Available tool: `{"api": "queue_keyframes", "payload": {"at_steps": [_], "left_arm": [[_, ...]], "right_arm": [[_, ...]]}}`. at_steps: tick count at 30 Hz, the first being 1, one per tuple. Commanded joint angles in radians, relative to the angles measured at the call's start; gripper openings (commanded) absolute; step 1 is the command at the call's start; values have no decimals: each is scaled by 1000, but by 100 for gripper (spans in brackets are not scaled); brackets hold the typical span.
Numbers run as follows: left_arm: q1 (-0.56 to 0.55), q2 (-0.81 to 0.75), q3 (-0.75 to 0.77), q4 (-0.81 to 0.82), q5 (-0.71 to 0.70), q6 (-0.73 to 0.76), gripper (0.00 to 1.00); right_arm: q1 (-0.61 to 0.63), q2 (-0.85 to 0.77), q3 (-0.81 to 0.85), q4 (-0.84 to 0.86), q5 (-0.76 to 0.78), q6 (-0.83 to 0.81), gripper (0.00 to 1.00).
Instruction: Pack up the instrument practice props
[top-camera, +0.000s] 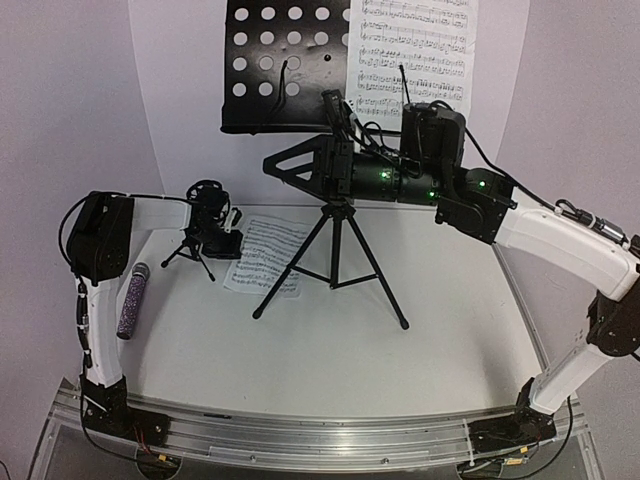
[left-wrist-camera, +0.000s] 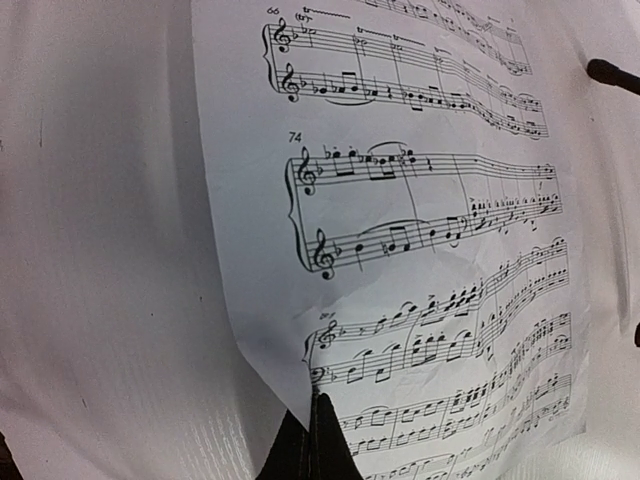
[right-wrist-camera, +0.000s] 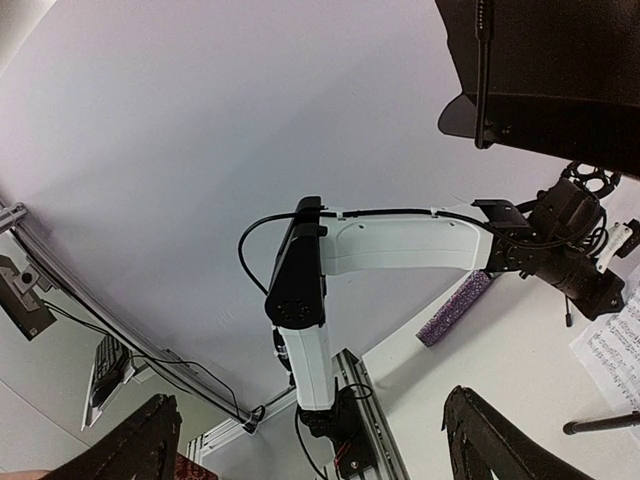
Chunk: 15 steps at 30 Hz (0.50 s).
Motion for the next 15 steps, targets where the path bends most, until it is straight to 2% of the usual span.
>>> {"api": "queue_keyframes", "payload": {"at_steps": [1, 4, 7, 11, 15], "left_arm": [[2, 51, 54, -16, -60, -52, 0], [2, 54, 52, -19, -35, -44, 2], [2, 52, 66, -24, -44, -31, 19], [2, 26, 85, -33, -42, -4, 32], [2, -22, 87, -51, -32, 8, 35]], "right_arm": [[2, -53, -6, 27, 3, -17, 89], [3, -57, -9, 27, 4, -17, 89], [3, -58, -10, 26, 3, -17, 89], [5, -50, 5, 23, -12, -13, 89], [9, -43, 27, 19, -49, 0, 89]]}}
